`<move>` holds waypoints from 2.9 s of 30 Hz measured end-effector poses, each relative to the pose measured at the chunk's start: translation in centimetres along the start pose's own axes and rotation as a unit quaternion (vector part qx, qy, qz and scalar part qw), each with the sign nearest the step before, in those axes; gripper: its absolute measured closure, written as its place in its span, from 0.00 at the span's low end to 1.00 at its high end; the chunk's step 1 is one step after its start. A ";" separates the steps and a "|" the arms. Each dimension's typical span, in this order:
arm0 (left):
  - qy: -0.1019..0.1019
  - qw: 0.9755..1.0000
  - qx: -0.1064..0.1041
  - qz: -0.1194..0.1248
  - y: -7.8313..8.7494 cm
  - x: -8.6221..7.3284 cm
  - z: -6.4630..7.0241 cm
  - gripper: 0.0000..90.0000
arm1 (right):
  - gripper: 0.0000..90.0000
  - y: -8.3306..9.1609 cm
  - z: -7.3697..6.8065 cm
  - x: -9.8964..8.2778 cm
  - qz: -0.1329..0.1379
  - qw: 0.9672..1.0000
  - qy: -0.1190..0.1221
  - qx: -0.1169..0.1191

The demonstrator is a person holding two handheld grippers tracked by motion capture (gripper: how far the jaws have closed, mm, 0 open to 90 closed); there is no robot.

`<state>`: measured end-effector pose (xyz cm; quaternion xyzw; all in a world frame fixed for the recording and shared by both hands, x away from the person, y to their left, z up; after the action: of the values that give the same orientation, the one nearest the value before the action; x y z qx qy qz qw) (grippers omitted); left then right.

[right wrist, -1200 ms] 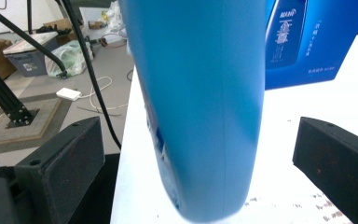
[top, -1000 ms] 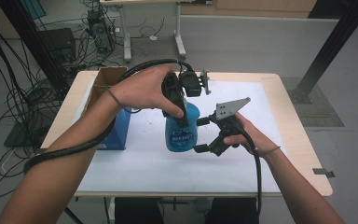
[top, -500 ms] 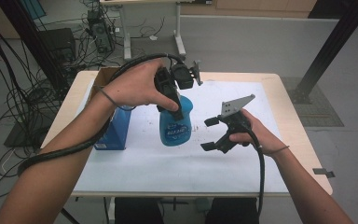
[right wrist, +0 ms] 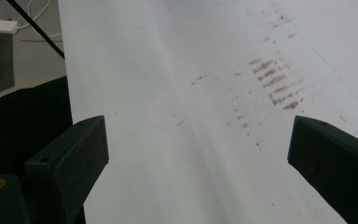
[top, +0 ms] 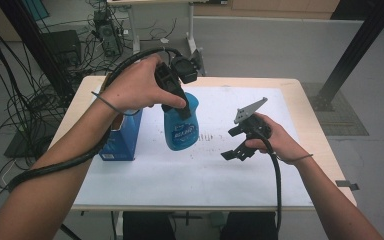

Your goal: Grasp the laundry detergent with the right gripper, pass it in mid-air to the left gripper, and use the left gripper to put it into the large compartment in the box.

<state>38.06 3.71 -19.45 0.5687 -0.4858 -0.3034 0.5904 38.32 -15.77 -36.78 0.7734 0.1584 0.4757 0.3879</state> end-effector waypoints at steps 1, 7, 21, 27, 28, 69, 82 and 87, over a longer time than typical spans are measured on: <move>0.007 1.000 0.002 0.000 0.2 -0.1 -0.2 0.42 | 0.05 0.0 0.1 0.0 -0.009 1.000 -0.002 -0.003; 0.033 0.999 0.013 0.000 1.5 -0.5 -0.9 0.42 | 0.05 -0.1 0.7 0.0 -0.043 0.999 -0.017 -0.025; 0.090 0.995 0.036 -0.006 4.8 -1.5 -2.6 0.42 | 0.04 -1.1 1.1 -0.2 -0.113 0.992 -0.030 -0.045; 0.108 0.993 0.046 -0.005 6.1 -1.7 -3.4 0.42 | 0.04 -1.4 1.1 -0.3 -0.125 0.991 -0.030 -0.043; 0.111 0.993 0.048 -0.005 6.3 -1.7 -3.6 0.42 | 0.04 -1.4 1.1 -0.3 -0.125 0.991 -0.029 -0.043; 0.328 0.936 0.125 -0.002 9.6 -9.8 -12.3 0.42 | 0.04 -1.7 1.0 -0.4 -0.131 0.990 -0.020 -0.043; 0.380 0.915 0.134 -0.009 7.1 -12.0 -13.7 0.42 | 0.04 -1.5 0.9 -0.4 -0.123 0.991 -0.020 -0.043; 0.389 0.911 0.135 -0.016 6.0 -12.6 -14.0 0.42 | 0.04 -1.6 0.8 -0.3 -0.122 0.992 -0.017 -0.042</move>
<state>45.43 21.45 -14.87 0.7234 -0.2446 0.0014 0.6456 39.04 -15.27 -38.35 0.7397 0.2249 0.4175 0.4775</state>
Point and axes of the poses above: each handheld gripper's, and its own axes: y roughly backward along the jaws, x roughly out of its top, z roughly to its right, the point moved 5 cm from there along -y, roughly forward along the jaws, and after that the axes turned 9 degrees about -y, right-handed, at the moved point
